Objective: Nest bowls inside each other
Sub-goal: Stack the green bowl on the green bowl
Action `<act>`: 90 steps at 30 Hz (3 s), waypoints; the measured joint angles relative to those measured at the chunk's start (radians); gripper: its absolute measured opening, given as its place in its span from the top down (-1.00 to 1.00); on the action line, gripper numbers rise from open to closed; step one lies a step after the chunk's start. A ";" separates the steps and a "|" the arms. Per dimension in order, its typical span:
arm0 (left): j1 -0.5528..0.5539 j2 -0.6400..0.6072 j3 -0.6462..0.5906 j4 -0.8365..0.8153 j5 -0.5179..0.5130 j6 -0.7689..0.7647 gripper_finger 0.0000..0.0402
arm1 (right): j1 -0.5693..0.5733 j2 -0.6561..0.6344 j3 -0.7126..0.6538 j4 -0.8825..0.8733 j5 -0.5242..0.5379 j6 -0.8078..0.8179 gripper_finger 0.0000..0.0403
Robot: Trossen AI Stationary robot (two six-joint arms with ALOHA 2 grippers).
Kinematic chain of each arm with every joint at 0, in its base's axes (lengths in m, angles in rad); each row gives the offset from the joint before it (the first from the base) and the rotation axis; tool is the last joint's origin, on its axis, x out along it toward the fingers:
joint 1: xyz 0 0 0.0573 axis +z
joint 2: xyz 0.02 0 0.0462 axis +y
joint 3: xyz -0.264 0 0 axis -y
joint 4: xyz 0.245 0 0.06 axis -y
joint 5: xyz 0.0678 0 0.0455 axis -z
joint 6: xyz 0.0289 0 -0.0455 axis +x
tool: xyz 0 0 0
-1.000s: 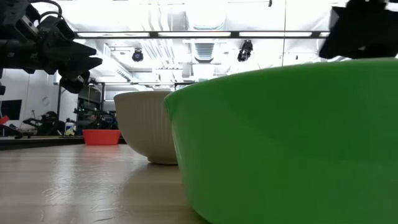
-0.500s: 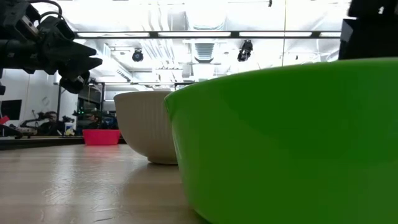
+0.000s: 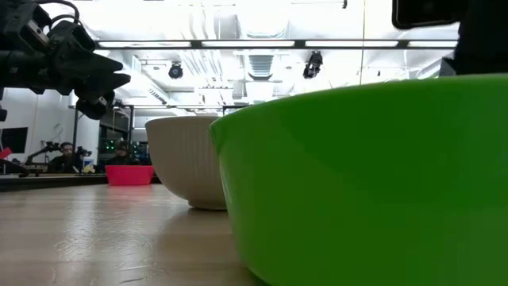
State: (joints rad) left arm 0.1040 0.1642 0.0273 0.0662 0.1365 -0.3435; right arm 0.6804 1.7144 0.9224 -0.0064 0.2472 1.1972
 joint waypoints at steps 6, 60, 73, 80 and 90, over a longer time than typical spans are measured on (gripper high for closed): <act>0.000 0.000 0.000 -0.004 0.001 0.000 0.39 | -0.005 0.078 0.004 0.111 -0.051 0.003 -0.12; 0.000 0.000 0.000 -0.004 0.001 0.000 0.39 | -0.018 0.104 0.005 0.091 -0.099 -0.098 0.95; 0.000 0.000 0.000 -0.003 0.001 0.000 0.39 | -0.027 0.095 0.005 0.100 -0.091 -0.099 0.96; 0.000 0.000 0.000 -0.004 0.001 0.000 0.39 | -0.031 0.047 0.005 0.099 -0.037 -0.147 0.96; 0.000 0.000 0.000 -0.005 0.000 0.000 0.39 | -0.098 -0.041 0.005 0.046 -0.009 -0.236 0.96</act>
State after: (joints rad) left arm 0.1040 0.1640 0.0272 0.0616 0.1368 -0.3435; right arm 0.5825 1.6734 0.9276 0.0400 0.2387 0.9609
